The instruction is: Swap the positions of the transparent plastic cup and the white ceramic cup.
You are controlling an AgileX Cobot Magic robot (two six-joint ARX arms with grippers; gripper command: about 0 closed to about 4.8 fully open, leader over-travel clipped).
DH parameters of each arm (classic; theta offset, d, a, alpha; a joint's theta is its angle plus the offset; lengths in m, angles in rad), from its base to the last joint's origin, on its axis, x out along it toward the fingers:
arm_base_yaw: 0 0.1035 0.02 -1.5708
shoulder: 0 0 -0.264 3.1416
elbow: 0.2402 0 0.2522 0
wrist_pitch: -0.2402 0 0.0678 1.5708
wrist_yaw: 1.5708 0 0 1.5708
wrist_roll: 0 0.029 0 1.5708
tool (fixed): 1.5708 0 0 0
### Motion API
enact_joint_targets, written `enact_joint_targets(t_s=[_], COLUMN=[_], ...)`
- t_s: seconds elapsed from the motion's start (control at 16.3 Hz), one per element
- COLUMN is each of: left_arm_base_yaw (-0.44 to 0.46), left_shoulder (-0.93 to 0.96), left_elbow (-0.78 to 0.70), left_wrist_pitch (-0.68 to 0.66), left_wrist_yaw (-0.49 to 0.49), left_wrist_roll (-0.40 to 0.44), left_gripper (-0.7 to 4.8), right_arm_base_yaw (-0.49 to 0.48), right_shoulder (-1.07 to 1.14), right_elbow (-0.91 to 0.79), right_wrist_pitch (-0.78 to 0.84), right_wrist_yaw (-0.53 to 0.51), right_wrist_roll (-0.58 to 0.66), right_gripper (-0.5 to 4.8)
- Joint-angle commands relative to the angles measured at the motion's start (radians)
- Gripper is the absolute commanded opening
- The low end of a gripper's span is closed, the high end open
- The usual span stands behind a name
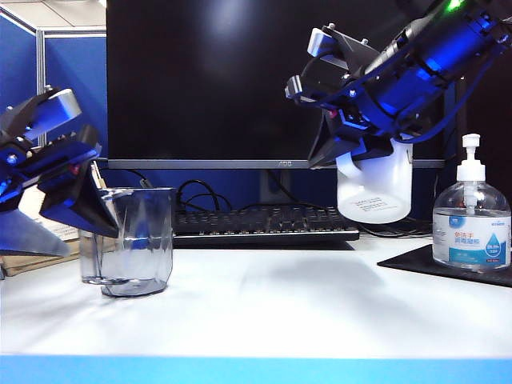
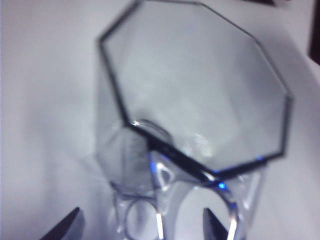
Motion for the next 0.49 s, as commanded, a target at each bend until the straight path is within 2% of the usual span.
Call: enact_joint_targets(t_s=[0.06,0.31,0.37,0.49], left_arm_base_yaw=[0.001,0.001,0.001,0.001], left_shoulder=[0.001,0.001,0.001,0.002], left_elbow=[0.003,0.003,0.003,0.004], left_wrist_pitch=[0.014,0.018,0.02,0.036], left_wrist_yaw=[-0.06,-0.132,-0.148,-0.173], left_wrist_roll=[0.016,0.015,0.015,0.014], left_gripper=[3.08,2.94,2.67,2.6], right_arm_base_yaw=[0.002,0.002,0.002,0.002], right_shoulder=[-0.014,-0.014,-0.014,-0.014], right_elbow=[0.01,0.01,0.01,0.01], right_wrist_pitch=[0.047,0.047,0.047,0.046], right_wrist_yaw=[-0.005,-0.005,-0.005,-0.008], right_wrist_roll=[-0.013,-0.013,-0.013,-0.013], right_gripper=[-0.06,-0.06,-0.06,-0.06])
